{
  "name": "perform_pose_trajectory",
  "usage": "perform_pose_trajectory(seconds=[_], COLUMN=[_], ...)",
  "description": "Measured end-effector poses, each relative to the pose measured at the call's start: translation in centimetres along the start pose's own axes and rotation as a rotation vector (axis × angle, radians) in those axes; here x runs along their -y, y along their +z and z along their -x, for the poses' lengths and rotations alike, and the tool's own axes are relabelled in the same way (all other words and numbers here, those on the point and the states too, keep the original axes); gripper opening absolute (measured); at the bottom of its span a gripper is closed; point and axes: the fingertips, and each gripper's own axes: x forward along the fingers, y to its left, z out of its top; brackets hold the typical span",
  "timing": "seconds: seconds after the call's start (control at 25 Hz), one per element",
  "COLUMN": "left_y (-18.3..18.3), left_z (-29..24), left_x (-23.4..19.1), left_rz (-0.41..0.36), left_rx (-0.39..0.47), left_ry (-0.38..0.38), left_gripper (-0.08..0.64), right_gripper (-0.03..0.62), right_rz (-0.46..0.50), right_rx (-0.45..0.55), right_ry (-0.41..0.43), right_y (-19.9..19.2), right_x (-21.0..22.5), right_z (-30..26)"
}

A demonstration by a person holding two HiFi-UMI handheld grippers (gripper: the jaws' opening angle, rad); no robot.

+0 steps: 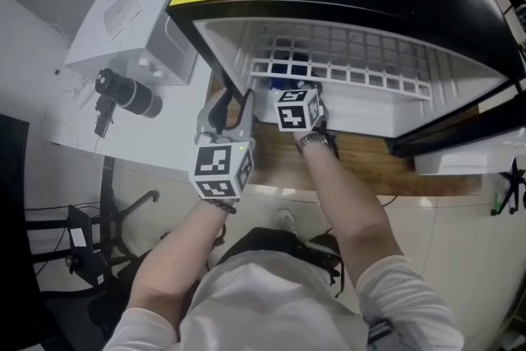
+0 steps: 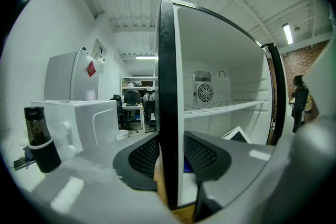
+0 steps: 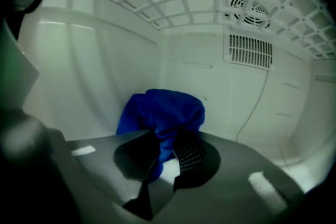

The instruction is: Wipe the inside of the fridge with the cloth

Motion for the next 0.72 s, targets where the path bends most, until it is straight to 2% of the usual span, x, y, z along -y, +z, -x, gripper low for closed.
perform_pose_trajectory(seconds=[0.72], left_y=[0.0], left_z=[0.0], left_x=[-0.1], left_rz=[0.009], left_rx=[-0.013], left_ry=[0.038], left_gripper=[0.135], right_gripper=[0.071], right_rz=[-0.049], right_rx=[-0.045], right_ry=[-0.131], right_y=[-2.6], right_x=[8.8], right_z=[2.8])
